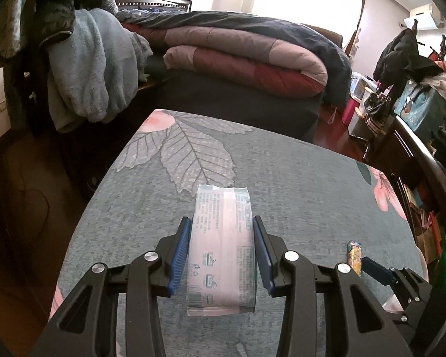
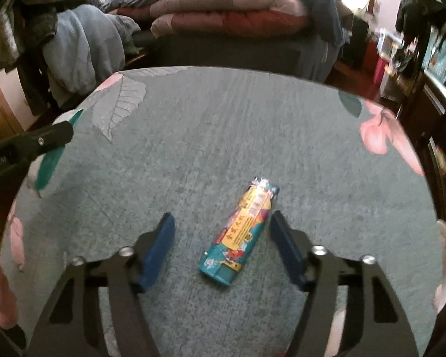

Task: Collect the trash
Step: 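Carry packet and snack stick to the wastebasket and open both tools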

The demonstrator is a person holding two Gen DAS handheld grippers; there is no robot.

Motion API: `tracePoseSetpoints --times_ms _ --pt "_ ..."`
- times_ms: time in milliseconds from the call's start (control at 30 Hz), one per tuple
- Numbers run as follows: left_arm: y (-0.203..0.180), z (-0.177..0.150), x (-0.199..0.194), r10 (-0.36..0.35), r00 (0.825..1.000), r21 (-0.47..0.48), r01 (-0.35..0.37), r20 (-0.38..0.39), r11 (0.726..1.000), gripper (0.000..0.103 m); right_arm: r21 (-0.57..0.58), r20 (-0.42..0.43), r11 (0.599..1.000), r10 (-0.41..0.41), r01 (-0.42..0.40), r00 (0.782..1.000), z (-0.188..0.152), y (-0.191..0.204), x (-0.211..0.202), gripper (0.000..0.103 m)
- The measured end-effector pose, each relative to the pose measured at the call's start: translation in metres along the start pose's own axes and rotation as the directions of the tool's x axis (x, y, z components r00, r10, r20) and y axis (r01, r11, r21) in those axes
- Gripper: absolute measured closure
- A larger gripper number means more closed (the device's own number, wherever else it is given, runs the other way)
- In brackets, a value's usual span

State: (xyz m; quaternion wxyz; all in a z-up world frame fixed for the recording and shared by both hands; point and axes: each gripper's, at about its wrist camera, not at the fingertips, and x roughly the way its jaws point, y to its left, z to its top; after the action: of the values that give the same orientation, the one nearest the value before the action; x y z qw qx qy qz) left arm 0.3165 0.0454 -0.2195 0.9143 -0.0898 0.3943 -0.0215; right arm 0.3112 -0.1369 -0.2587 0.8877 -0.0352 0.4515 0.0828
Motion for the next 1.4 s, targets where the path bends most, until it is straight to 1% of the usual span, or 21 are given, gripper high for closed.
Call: tracePoseSetpoints --times_ms 67,100,133,167,267,333,433,567,700,900,1000,1100,1133,1200,1300,1400 --pt "0.001 0.000 0.000 0.000 1.000 -0.002 0.000 -0.001 1.000 0.061 -0.005 0.004 1.000 0.006 -0.006 1.000 0.000 0.000 -0.001 0.055" --pt "0.001 0.000 0.000 0.000 1.000 -0.002 0.000 -0.002 1.000 0.061 -0.005 0.006 1.000 0.012 -0.012 1.000 0.000 0.000 -0.001 0.064" --pt "0.001 -0.001 -0.001 -0.001 1.000 -0.002 0.001 -0.003 1.000 0.061 -0.005 0.007 1.000 0.018 -0.018 1.000 0.000 0.000 -0.002 0.075" --pt "0.001 -0.001 -0.001 -0.001 1.000 -0.001 0.001 -0.001 1.000 0.061 -0.006 0.007 1.000 0.025 -0.025 1.000 0.000 0.000 -0.002 0.080" --pt "-0.002 -0.002 -0.004 0.000 1.000 0.005 0.000 0.003 1.000 0.061 -0.010 0.005 0.999 0.039 -0.038 0.999 0.000 -0.002 -0.004 0.080" --pt "-0.005 -0.002 -0.005 0.000 1.000 0.010 0.000 0.004 1.000 0.061 -0.005 0.006 0.998 0.066 -0.066 0.998 -0.003 -0.004 -0.010 0.080" --pt "-0.011 -0.002 -0.009 0.000 1.000 0.020 0.000 0.007 1.000 0.061 -0.007 0.040 0.997 0.072 -0.072 0.997 -0.006 -0.006 -0.026 0.080" --pt "-0.028 0.000 -0.018 -0.014 1.000 0.043 0.013 0.017 0.999 0.061 0.015 0.083 0.996 0.092 -0.093 0.992 -0.011 -0.020 -0.051 0.080" --pt "-0.051 0.001 -0.028 -0.041 0.999 0.076 0.039 0.028 0.996 0.061 0.056 0.139 0.993 0.096 -0.105 0.986 -0.019 -0.045 -0.082 0.080" --pt "-0.104 -0.002 -0.041 -0.104 0.994 0.148 0.097 0.035 0.984 0.061 0.137 0.200 0.985 0.074 -0.103 0.977 -0.038 -0.094 -0.118 0.080" --pt "-0.138 -0.005 -0.047 -0.144 0.989 0.195 0.135 0.030 0.972 0.061 0.179 0.217 0.979 0.055 -0.096 0.975 -0.051 -0.121 -0.131 0.080" --pt "-0.164 -0.009 -0.049 -0.178 0.984 0.229 0.169 0.018 0.959 0.061 0.221 0.227 0.973 0.023 -0.074 0.974 -0.064 -0.146 -0.140 0.080" --pt "-0.178 -0.011 -0.050 -0.194 0.981 0.247 0.185 0.011 0.951 0.061 0.237 0.228 0.969 0.010 -0.066 0.974 -0.069 -0.156 -0.142 0.080" --pt "-0.195 -0.014 -0.050 -0.207 0.978 0.271 0.198 0.004 0.942 0.061 0.267 0.231 0.962 -0.004 -0.060 0.973 -0.080 -0.174 -0.145 0.080" --pt "-0.226 -0.020 -0.050 -0.238 0.971 0.314 0.230 -0.013 0.921 0.061 0.312 0.234 0.949 -0.035 -0.040 0.972 -0.094 -0.200 -0.151 0.080" --pt "-0.259 -0.027 -0.049 -0.276 0.961 0.355 0.271 -0.038 0.895 0.061 0.360 0.236 0.933 -0.083 -0.007 0.968 -0.109 -0.230 -0.159 0.080"
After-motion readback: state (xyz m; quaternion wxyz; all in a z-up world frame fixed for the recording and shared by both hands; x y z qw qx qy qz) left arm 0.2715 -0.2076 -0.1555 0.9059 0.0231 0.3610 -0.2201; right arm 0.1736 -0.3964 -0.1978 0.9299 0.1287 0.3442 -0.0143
